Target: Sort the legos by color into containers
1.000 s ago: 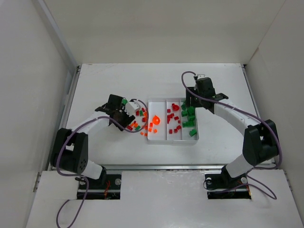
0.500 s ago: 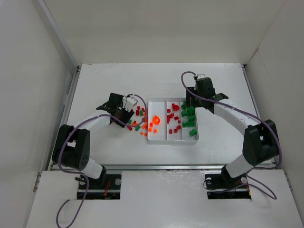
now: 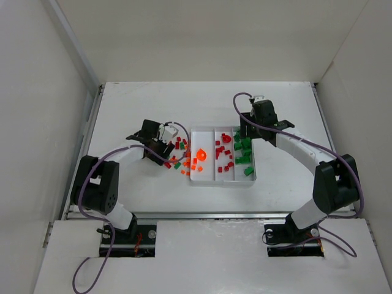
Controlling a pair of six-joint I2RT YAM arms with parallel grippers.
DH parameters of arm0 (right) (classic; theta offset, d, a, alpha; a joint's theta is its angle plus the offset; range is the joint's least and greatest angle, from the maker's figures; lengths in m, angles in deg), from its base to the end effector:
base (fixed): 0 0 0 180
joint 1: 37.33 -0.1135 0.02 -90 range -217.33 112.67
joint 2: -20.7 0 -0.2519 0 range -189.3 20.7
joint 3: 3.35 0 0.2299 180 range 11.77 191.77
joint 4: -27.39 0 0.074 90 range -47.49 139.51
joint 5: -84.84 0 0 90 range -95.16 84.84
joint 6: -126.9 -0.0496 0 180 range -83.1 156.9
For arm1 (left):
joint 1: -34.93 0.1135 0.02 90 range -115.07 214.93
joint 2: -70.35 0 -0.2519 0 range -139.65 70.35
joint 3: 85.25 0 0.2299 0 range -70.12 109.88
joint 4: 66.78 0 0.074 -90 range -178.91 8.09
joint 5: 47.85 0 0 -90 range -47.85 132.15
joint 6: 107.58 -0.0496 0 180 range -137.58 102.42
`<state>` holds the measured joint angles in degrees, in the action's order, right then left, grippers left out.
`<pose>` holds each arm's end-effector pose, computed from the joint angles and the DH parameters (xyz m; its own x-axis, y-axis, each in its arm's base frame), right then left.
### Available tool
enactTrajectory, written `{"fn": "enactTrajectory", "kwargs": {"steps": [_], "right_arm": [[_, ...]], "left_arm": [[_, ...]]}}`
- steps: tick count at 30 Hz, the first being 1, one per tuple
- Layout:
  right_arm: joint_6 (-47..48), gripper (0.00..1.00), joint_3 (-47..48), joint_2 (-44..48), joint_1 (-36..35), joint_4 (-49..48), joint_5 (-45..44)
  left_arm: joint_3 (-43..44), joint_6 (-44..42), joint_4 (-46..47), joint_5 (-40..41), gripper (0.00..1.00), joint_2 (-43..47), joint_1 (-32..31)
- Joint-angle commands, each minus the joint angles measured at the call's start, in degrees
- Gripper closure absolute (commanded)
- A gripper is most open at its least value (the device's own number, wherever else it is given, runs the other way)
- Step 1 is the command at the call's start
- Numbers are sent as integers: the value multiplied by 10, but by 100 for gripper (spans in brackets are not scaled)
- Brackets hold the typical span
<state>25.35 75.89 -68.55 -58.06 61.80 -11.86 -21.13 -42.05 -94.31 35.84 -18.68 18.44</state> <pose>0.3117 0.1118 0.2391 -0.6961 -0.0508 -0.7161 -0.1370 0.9886 0.0630 0.2855 -0.0902 0.1708 -0.5484 0.5917 -0.5909 0.6301 0.7569 0.1732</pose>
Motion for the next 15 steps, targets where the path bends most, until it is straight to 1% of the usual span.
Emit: {"fn": "enactTrajectory", "kwargs": {"steps": [1,5,6,10,11,12,15], "right_arm": [[11,30,22,24,-1,0,-15],[11,30,22,36,-1,6,-15],[11,30,22,36,-1,6,-15],[11,30,22,46,-1,6,-15],[11,30,16,51,-1,11,-15],[11,30,16,51,-1,11,-15],[11,30,16,64,-1,11,-21]], "left_arm": [[8,7,-12,-20,42,4,8],[3,2,-7,-27,51,4,15],[-3,2,-7,-27,56,4,20],[-8,-3,-7,-33,66,9,20],[-8,-3,-7,-33,74,9,20],[-8,-3,-7,-39,79,9,20],[-14,-3,-7,-39,100,9,20]]}}
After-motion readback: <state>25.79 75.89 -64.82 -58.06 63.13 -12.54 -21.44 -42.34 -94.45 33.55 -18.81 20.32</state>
